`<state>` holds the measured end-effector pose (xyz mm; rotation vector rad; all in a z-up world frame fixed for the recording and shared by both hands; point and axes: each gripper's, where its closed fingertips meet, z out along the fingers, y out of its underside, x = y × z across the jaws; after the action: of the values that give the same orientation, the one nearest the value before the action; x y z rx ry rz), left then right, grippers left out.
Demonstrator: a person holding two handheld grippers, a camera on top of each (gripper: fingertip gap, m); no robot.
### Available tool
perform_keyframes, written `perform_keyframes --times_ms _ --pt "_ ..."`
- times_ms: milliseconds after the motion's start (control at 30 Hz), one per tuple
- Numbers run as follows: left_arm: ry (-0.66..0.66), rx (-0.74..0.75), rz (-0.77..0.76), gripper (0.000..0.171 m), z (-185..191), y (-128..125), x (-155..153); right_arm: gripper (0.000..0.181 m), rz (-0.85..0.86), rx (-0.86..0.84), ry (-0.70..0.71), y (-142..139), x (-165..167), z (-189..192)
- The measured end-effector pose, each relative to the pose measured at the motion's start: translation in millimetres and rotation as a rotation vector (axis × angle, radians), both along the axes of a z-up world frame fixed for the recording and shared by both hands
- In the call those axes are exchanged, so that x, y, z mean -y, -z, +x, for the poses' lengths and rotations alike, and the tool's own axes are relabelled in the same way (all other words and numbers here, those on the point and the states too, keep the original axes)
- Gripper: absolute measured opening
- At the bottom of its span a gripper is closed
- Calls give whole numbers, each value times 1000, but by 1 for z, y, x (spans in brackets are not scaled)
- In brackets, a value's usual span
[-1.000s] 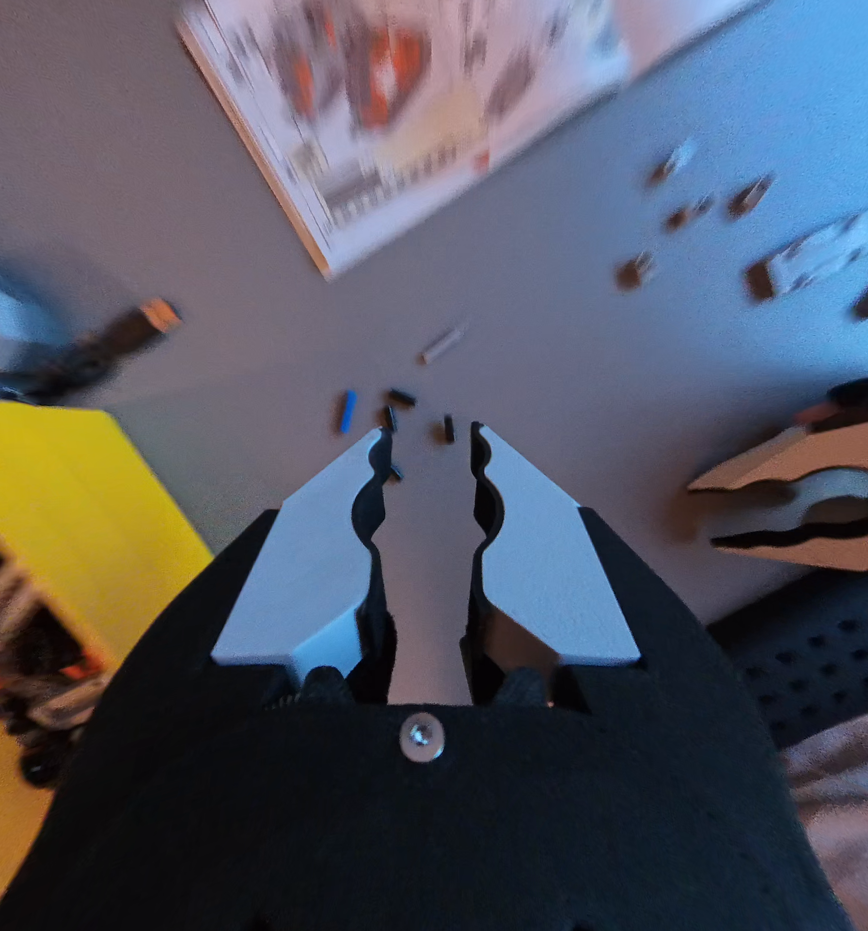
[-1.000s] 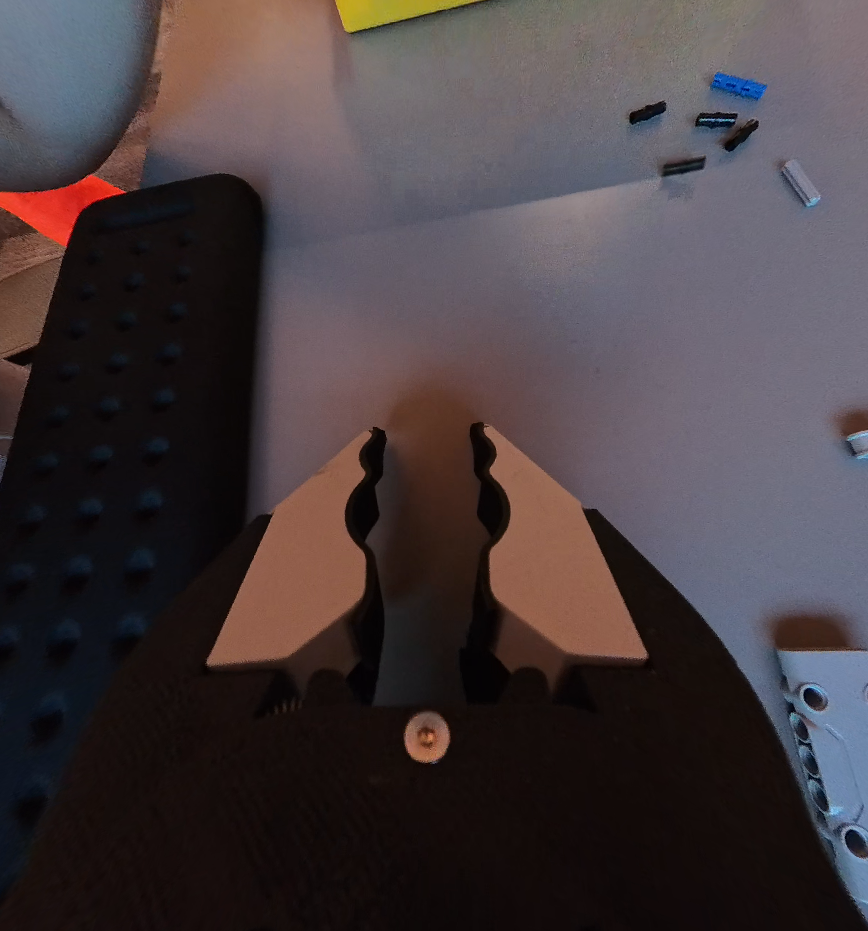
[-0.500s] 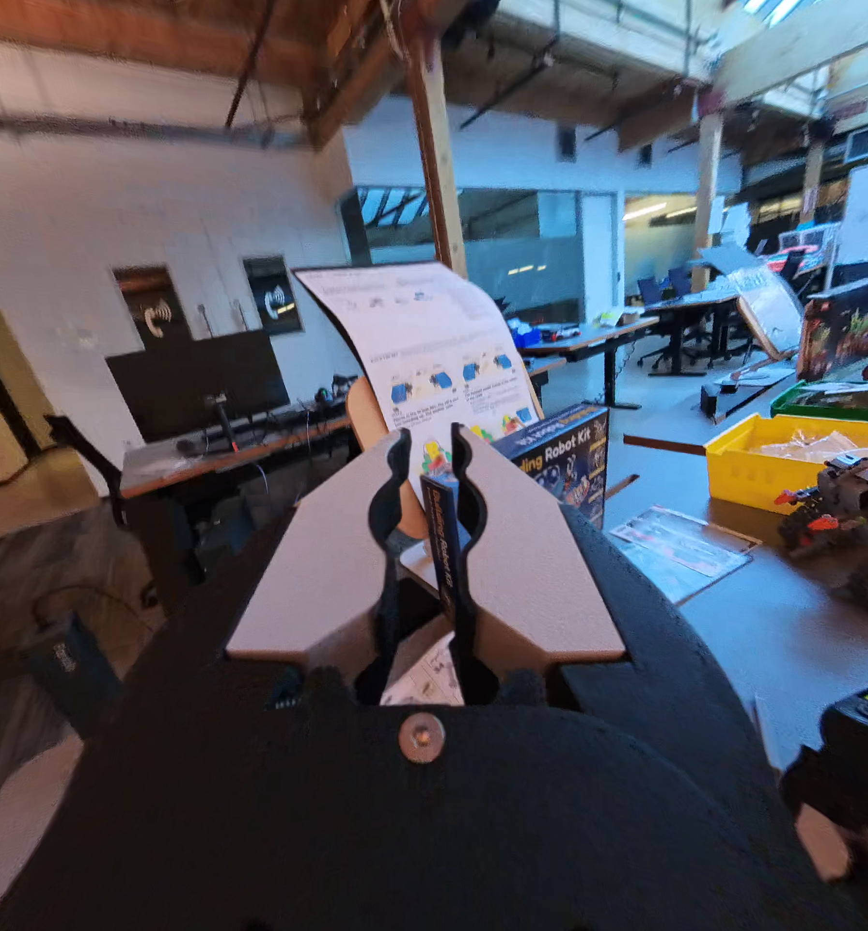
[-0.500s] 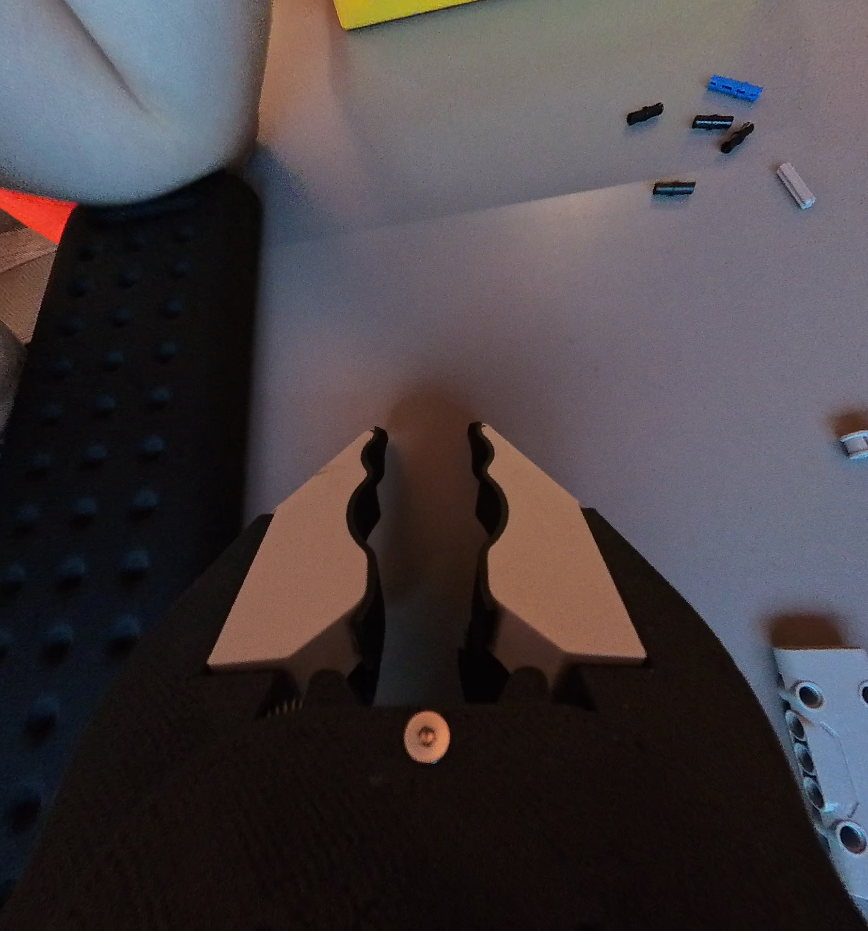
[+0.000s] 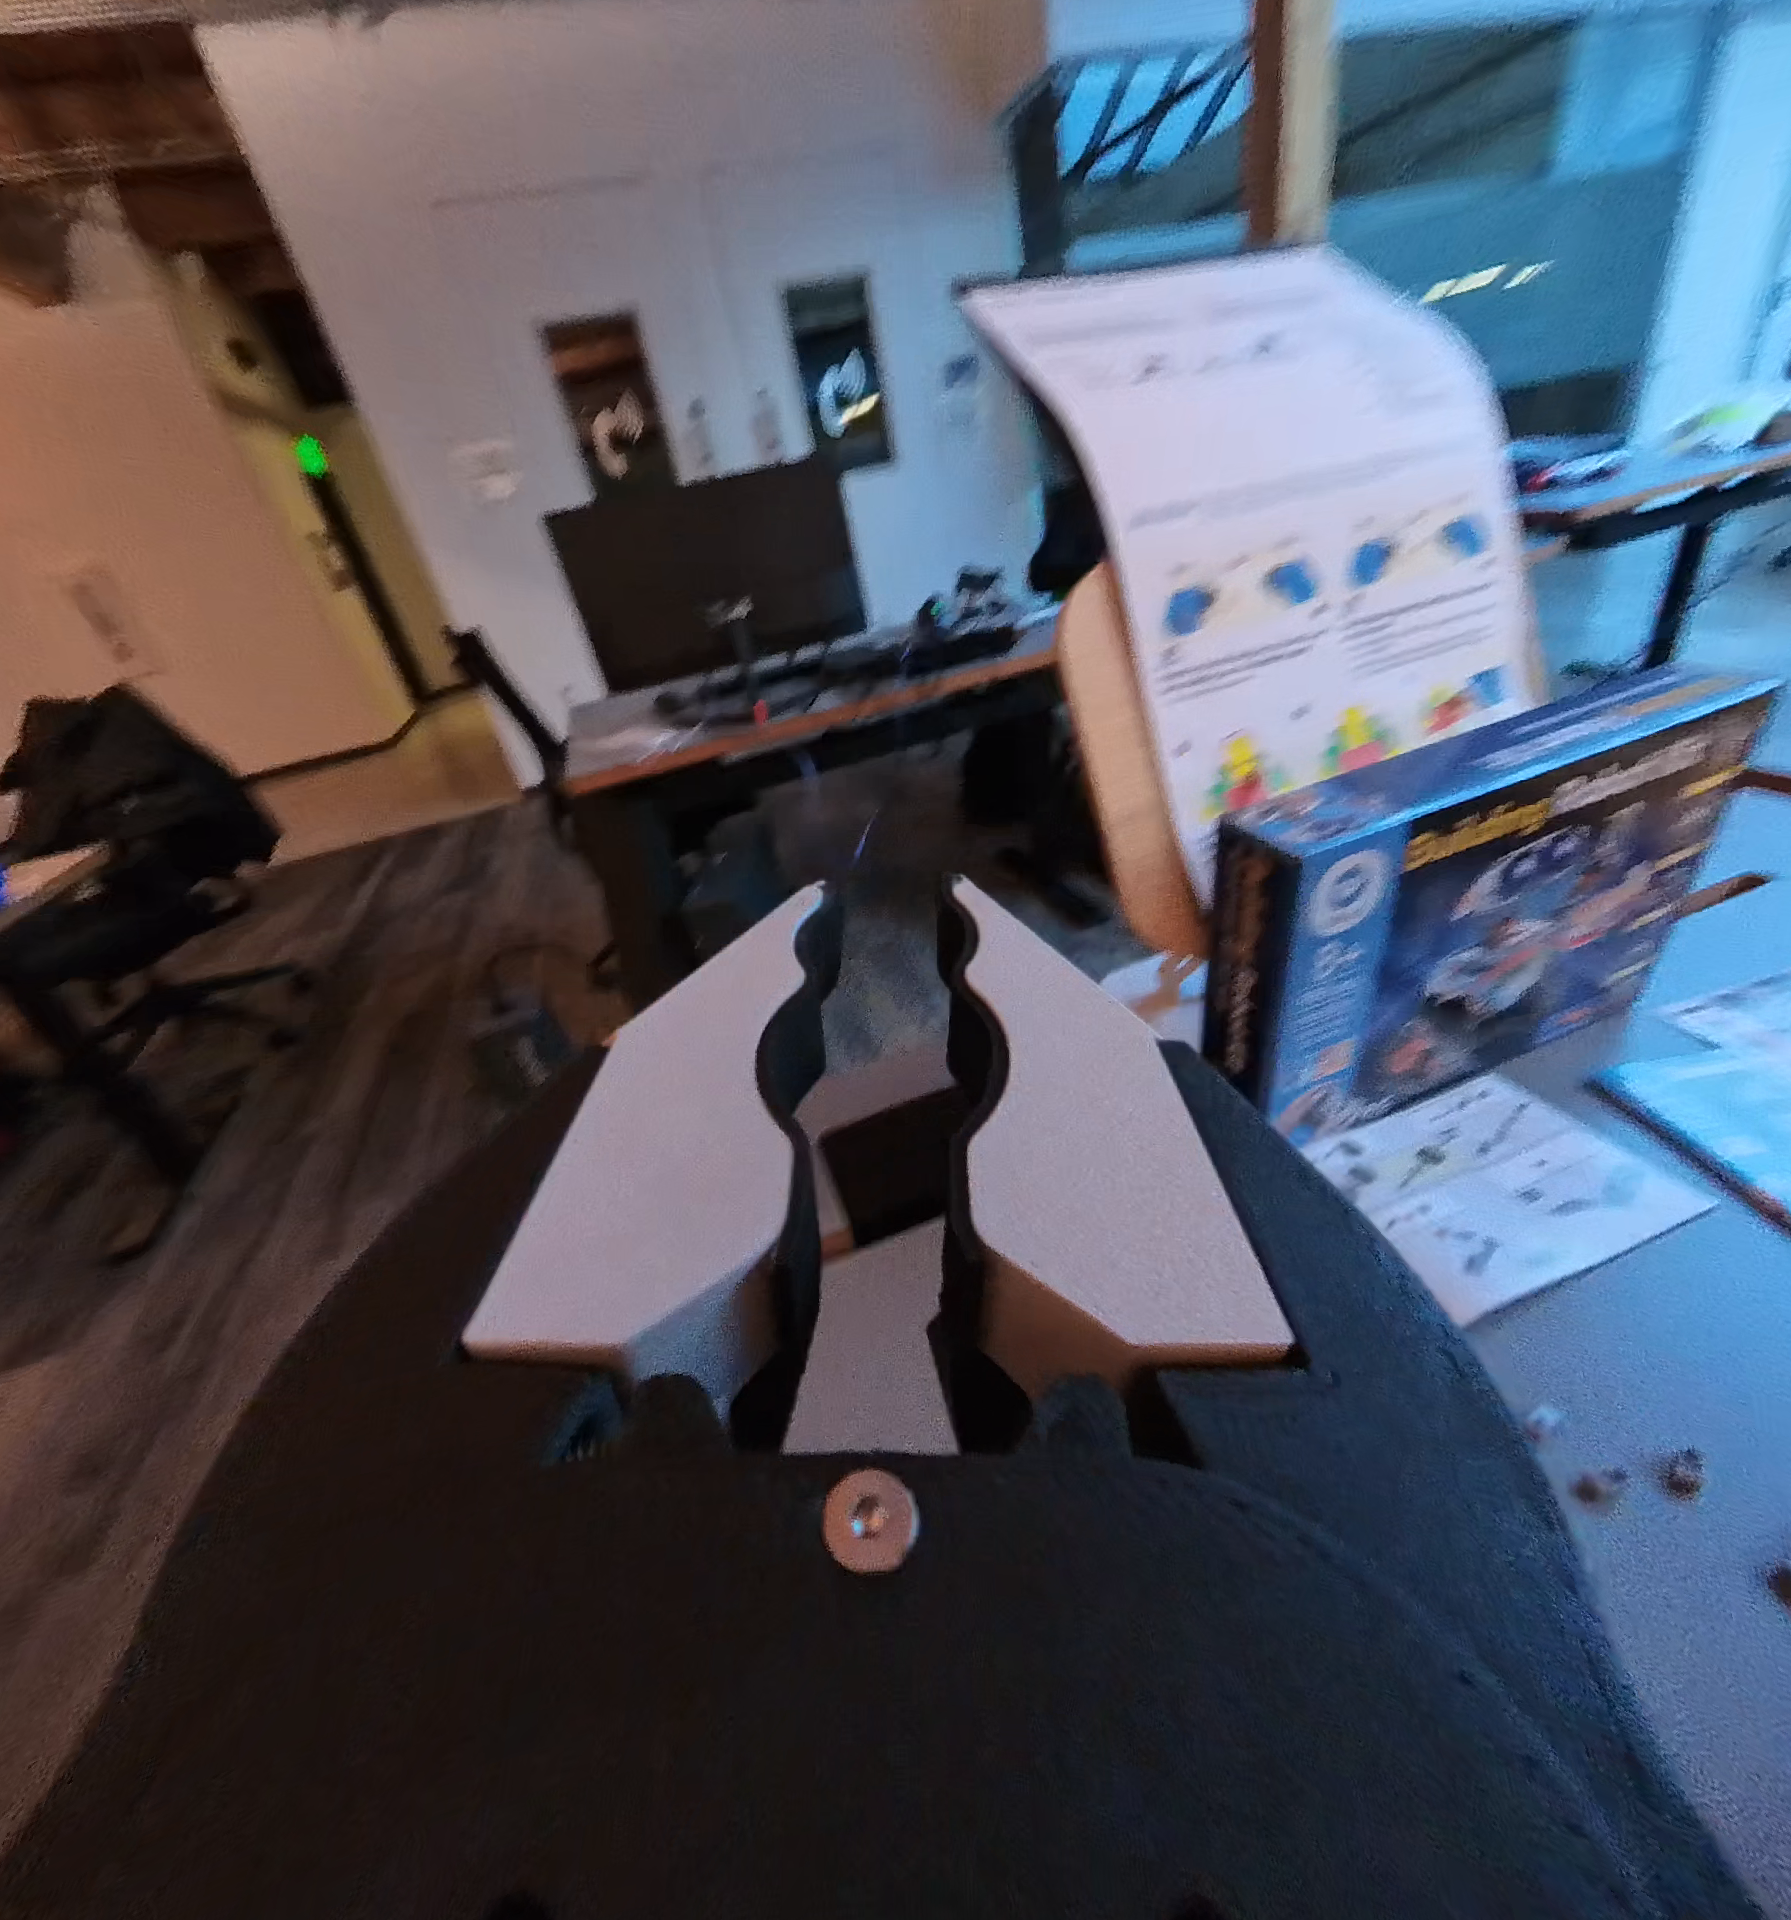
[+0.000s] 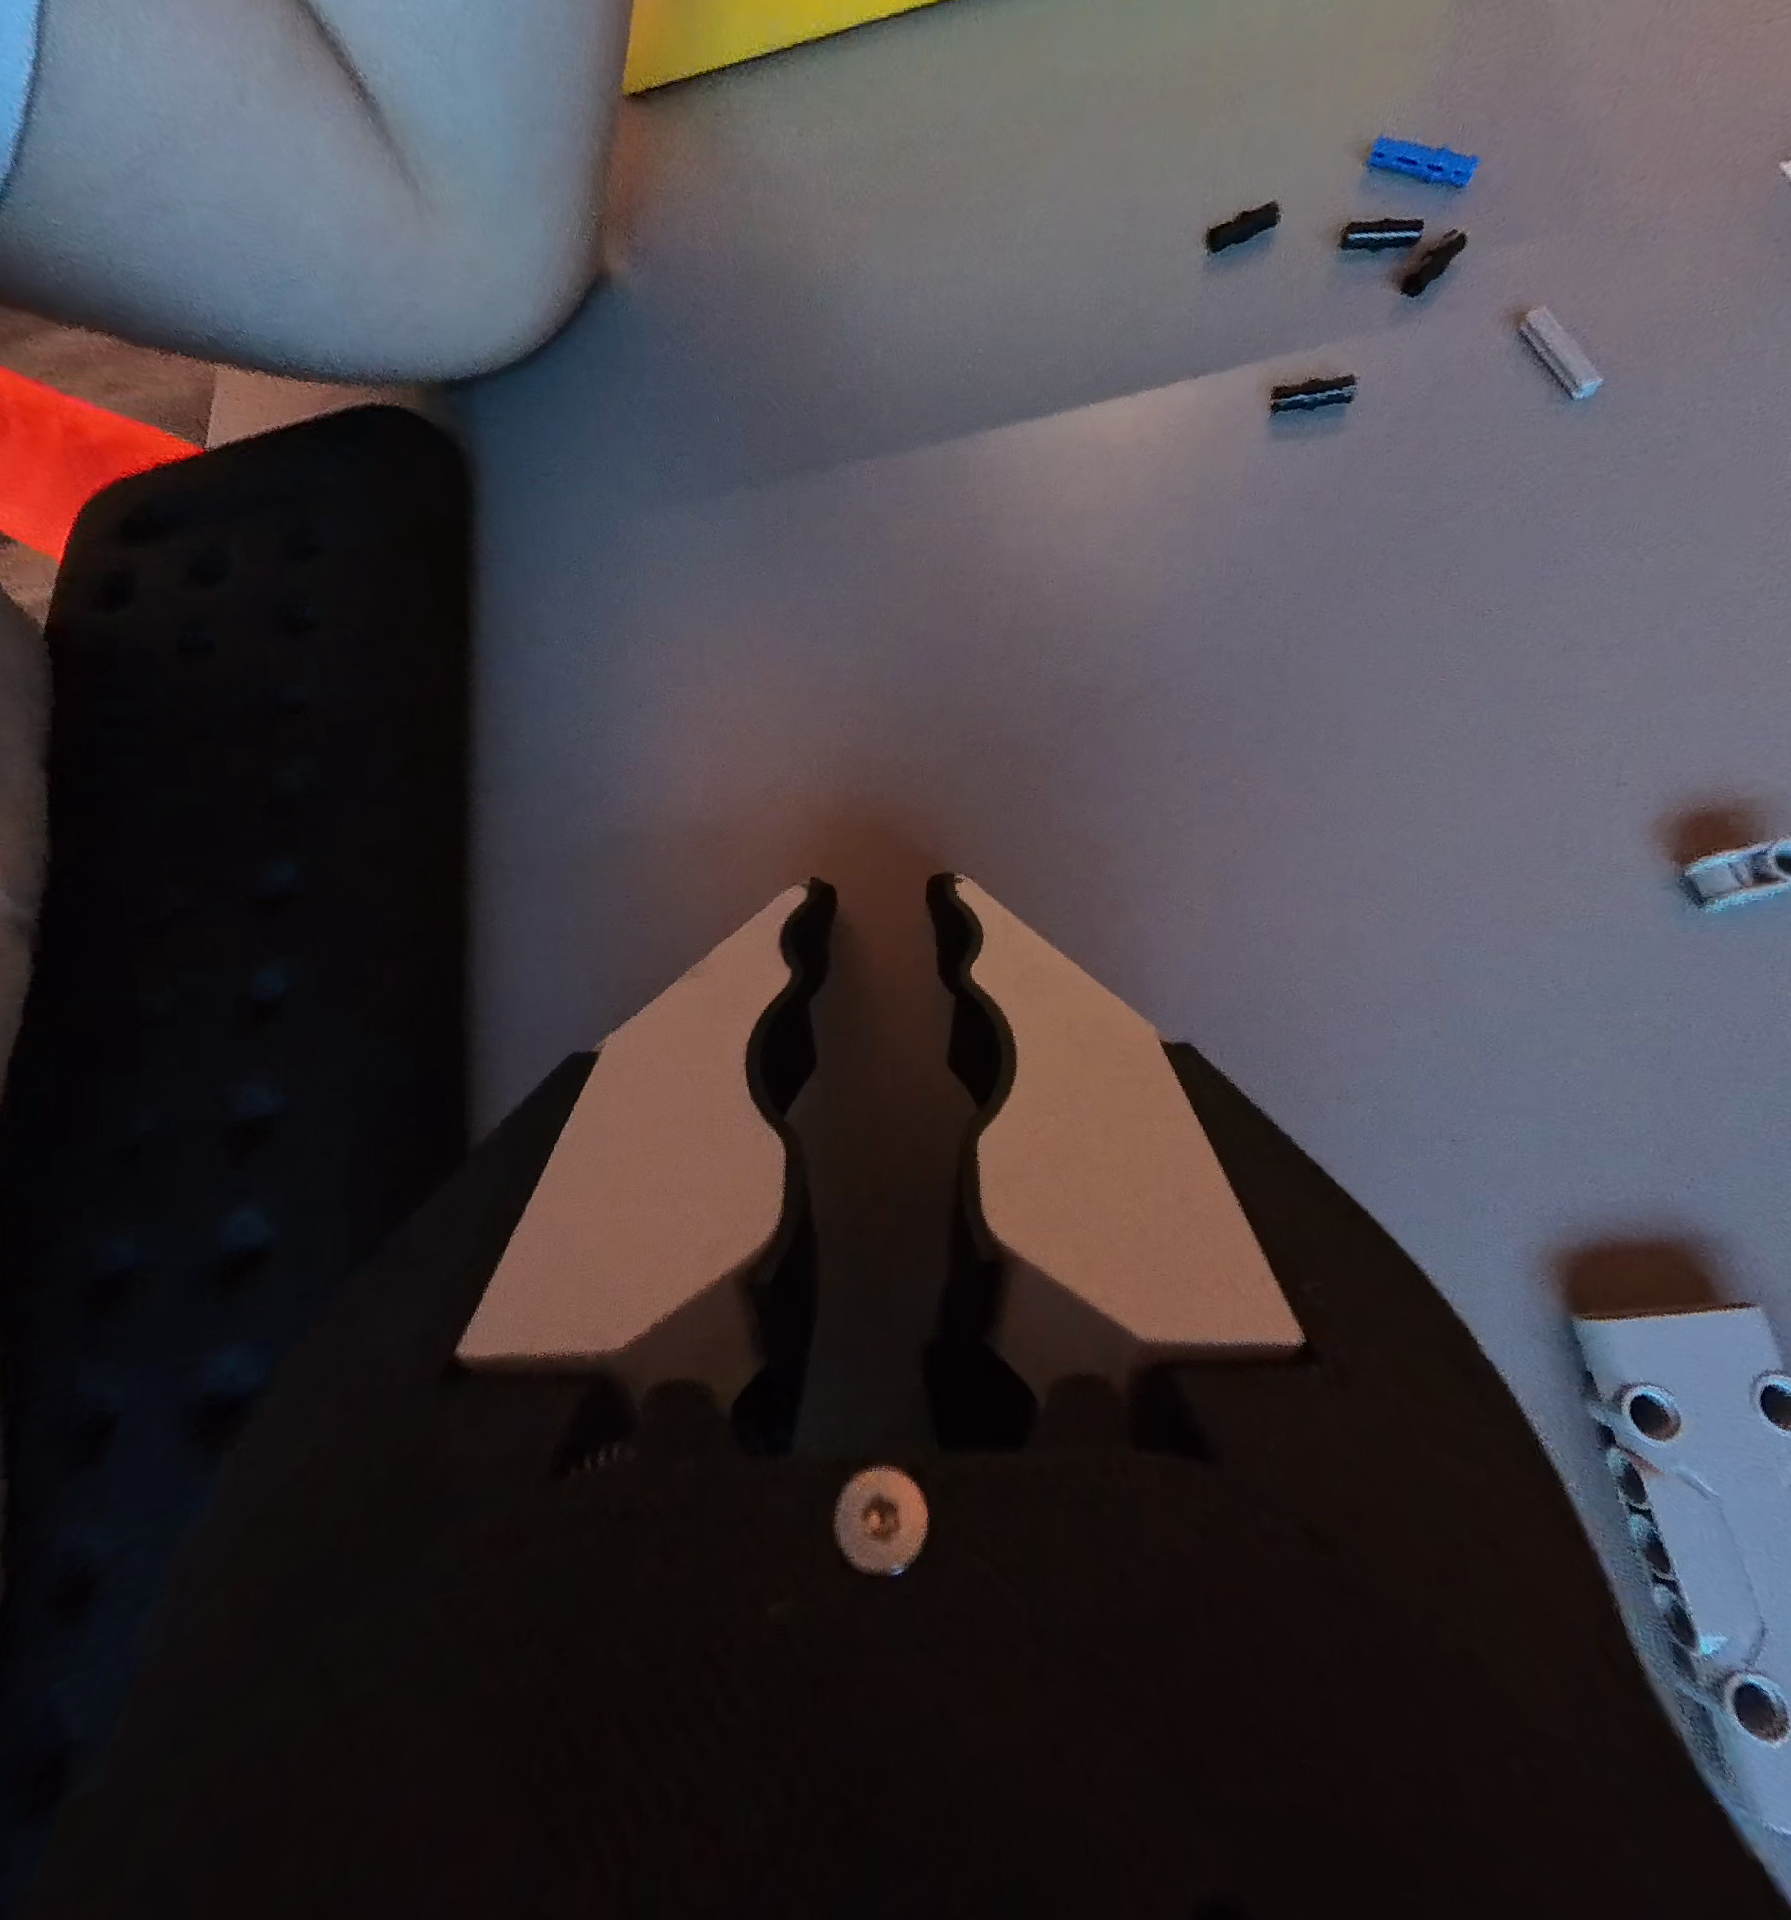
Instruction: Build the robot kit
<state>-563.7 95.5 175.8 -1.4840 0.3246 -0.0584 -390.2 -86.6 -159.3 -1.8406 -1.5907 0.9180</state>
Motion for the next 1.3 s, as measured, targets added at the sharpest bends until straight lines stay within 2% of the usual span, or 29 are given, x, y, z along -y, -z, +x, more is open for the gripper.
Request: perform_keyframes --times_ms 100,167,300,467,633,733,867,1100,1233,1300 --pt "-25 -2 -79 12 -15 12 -4 19 -27 -9 21 -1 -3 -1" --pt "26 32 -11 13 -11 1 -2 18 32 -34 37 -7 -9 -2" --pt "52 184 173 15 -21 -30 10 21 147 -175 90 -37 -21 -10" --pt "141 254 238 8 -16 -43 20 28 105 -178 162 -32 -36 -3" --pt "171 264 278 8 -7 -49 23 28 129 -342 201 -65 -41 0" --pt "136 334 319 24 -18 -55 25 27 128 -325 205 -61 -42 5" --pt "71 359 302 31 -33 -52 21 24 106 -285 184 -53 -39 4" --pt "160 447 257 37 -27 -48 16 15 196 -340 180 -66 -39 3" --pt "177 468 226 39 -28 -45 13 14 174 -357 207 -69 -44 6" --pt "169 488 232 46 -31 -46 13 14 149 -374 215 -71 -45 7"
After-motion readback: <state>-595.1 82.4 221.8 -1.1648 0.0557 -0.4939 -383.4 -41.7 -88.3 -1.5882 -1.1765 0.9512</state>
